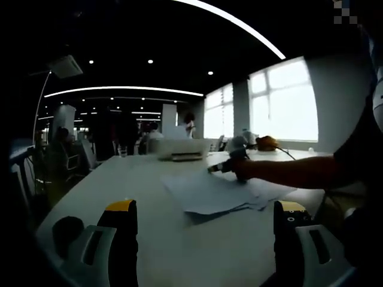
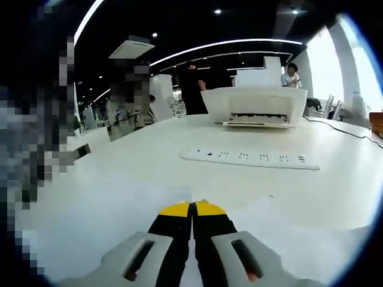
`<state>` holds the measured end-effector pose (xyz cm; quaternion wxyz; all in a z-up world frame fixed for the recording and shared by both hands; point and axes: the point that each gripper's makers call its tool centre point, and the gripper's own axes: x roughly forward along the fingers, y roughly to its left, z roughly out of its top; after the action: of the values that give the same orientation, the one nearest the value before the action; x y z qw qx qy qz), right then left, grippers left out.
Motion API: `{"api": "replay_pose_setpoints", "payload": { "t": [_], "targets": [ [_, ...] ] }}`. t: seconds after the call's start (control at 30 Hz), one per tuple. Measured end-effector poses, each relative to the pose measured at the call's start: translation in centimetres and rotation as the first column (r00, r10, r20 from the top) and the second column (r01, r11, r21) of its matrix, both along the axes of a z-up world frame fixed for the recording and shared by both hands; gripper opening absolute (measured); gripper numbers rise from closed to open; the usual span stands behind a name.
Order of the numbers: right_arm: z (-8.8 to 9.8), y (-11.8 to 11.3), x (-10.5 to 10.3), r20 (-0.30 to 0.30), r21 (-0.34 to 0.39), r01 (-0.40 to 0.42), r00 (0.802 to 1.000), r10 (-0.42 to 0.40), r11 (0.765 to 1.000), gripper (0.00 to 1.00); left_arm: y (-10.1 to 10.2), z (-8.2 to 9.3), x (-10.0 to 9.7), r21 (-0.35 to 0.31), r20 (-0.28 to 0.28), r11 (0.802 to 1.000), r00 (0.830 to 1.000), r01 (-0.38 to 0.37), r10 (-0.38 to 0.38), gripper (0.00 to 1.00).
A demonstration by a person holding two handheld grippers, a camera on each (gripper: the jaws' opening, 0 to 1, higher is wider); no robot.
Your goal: Organize the stack of printing papers by aligning and flattening the scattered papers on the table
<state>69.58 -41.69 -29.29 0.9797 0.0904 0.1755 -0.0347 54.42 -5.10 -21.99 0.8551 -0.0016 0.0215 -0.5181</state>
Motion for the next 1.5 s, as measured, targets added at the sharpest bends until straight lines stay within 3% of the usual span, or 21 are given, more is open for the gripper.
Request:
{"api": "replay_pose_setpoints", "payload": {
  "t": [0.27, 0.57, 0.73, 1.03, 1.17, 1.23, 1.33, 1.5],
  "targets": [
    [2.6, -1.0, -0.2, 0.074, 0.078, -0.009, 0.997, 0.003, 0.997, 0.00, -0.2, 0.4, -0.2, -0.004, 0.008, 1.000, 1.000, 0.002, -0.002, 0.97],
    [10.3, 0.7, -0.8, 0.266, 0.229, -0.088, 0.964, 0.024, 0.969, 0.00, -0.3, 1.1, -0.8, -0.009, 0.021, 1.000, 1.000, 0.008, -0.008, 0.97],
    [13.9, 1.6, -1.8, 0.328, 0.233, -0.135, 0.943, 0.053, 0.963, 0.00, -0.4, 2.0, -1.4, -0.016, 0.039, 1.000, 0.999, 0.012, -0.012, 0.97],
    [18.9, 4.0, -4.8, 0.420, 0.275, -0.230, 0.902, 0.098, 0.934, 0.00, -0.7, 2.6, -2.5, -0.026, 0.049, 0.999, 0.999, 0.023, -0.022, 0.97],
    [21.6, 4.9, -6.4, 0.470, 0.296, -0.283, 0.875, 0.119, 0.912, 0.00, -1.0, 3.0, -2.6, -0.035, 0.052, 0.999, 0.998, 0.032, -0.030, 0.97],
    [22.7, 4.4, -6.5, 0.482, 0.295, -0.293, 0.867, 0.124, 0.910, 0.00, -1.3, 3.2, -2.6, -0.039, 0.045, 0.999, 0.998, 0.037, -0.035, 0.97],
    [24.2, 5.4, -7.8, 0.504, 0.286, -0.320, 0.852, 0.142, 0.903, 0.00, -1.6, 3.4, -2.8, -0.040, 0.047, 0.998, 0.998, 0.045, -0.043, 0.97],
    [25.5, 6.3, -8.7, 0.522, 0.250, -0.314, 0.841, 0.146, 0.916, 0.00, -1.7, 3.8, -2.7, -0.039, 0.042, 0.999, 0.999, 0.028, -0.026, 0.97]
  ]
}}
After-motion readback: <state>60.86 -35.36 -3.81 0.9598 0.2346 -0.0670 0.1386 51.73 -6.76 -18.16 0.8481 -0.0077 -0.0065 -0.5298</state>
